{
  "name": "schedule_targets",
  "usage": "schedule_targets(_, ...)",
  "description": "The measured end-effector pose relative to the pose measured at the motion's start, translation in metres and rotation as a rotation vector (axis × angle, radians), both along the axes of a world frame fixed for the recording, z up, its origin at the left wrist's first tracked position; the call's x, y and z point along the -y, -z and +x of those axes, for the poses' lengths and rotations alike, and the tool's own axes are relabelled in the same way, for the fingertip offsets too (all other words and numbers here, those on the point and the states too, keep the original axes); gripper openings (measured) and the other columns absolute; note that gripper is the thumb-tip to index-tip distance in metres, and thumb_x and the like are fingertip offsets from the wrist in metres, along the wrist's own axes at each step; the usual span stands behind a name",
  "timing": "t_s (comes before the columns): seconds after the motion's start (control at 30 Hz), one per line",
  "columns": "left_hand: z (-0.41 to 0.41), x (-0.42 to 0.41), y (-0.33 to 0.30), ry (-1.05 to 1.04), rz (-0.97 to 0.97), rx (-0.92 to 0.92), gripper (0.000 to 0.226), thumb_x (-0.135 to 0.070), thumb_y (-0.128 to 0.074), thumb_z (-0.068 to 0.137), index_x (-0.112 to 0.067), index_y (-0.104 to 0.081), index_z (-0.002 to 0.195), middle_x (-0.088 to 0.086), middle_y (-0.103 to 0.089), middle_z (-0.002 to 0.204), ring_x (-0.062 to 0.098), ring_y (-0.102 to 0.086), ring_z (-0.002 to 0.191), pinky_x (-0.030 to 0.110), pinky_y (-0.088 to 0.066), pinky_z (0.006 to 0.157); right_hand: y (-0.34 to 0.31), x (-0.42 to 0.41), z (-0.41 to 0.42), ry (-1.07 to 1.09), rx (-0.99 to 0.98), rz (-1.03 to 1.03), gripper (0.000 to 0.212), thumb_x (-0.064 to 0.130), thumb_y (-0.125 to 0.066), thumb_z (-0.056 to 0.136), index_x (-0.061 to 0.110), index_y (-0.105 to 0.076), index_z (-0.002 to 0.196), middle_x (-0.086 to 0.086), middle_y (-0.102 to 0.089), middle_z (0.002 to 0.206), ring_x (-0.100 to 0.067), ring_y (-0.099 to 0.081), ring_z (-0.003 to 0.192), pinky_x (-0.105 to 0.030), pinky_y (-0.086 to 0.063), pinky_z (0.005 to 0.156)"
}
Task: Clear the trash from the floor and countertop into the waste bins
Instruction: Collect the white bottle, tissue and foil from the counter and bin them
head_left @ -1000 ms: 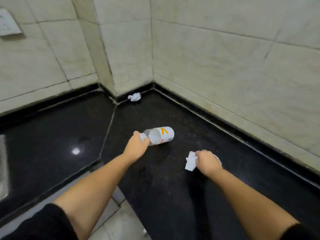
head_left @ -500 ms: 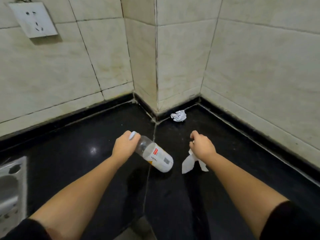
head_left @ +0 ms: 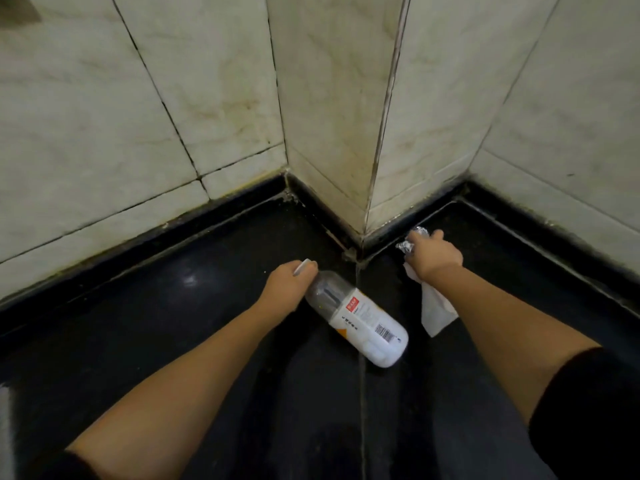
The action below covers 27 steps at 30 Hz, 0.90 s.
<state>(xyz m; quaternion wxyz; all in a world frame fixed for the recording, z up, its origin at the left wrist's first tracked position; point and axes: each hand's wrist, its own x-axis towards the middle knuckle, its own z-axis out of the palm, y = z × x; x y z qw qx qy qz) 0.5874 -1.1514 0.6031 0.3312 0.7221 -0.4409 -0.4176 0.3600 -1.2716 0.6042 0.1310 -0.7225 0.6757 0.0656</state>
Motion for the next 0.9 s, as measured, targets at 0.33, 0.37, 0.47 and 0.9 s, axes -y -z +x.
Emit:
schedule_targets(0.33, -0.009, 0.001, -0.03, 0.009, 0.033, 0.055, 0.03, -0.038, -0.046, 0.089, -0.013, -0.055, 0.077, 0.005, -0.054, 0.067, 0.016, -0.046, 0.049, 0.025, -0.038, 0.044, -0.02, -0.043, -0.027, -0.076, 0.006, 0.124, 0.044, 0.018, -0.059, 0.089, 0.02, -0.045, 0.13, -0.018, -0.042, 0.129, -0.039, -0.058, 0.108, -0.041, -0.048, 0.09)
schedule_targets(0.37, -0.011, -0.001, -0.035, 0.001, 0.027, 0.061, 0.03, -0.038, -0.047, 0.089, -0.013, -0.055, 0.076, 0.005, -0.054, 0.066, 0.017, -0.047, 0.05, 0.025, -0.038, 0.045, -0.023, -0.05, -0.033, -0.083, 0.037, 0.108, 0.041, 0.018, -0.056, 0.091, 0.02, -0.045, 0.13, -0.019, -0.043, 0.127, -0.039, -0.058, 0.106, -0.04, -0.047, 0.087)
schedule_targets(0.47, -0.023, -0.011, -0.048, -0.036, -0.009, 0.067, 0.032, -0.038, -0.046, 0.089, -0.012, -0.05, 0.071, 0.007, -0.052, 0.063, 0.019, -0.047, 0.046, 0.027, -0.039, 0.046, -0.034, -0.075, -0.055, -0.128, 0.084, 0.039, 0.032, 0.019, -0.048, 0.094, 0.019, -0.044, 0.126, -0.018, -0.044, 0.124, -0.038, -0.06, 0.096, -0.039, -0.047, 0.079)
schedule_targets(0.9, -0.137, -0.228, -0.083, -0.394, -0.018, -0.245, 0.033, -0.039, -0.049, 0.087, -0.01, -0.051, 0.072, 0.007, -0.047, 0.056, 0.016, -0.049, 0.047, 0.035, -0.06, 0.058, -0.093, -0.243, -0.166, -0.302, 0.176, -0.087, 0.029, 0.031, -0.051, 0.095, 0.018, -0.045, 0.12, -0.015, -0.052, 0.115, -0.035, -0.061, 0.088, -0.037, -0.047, 0.073)
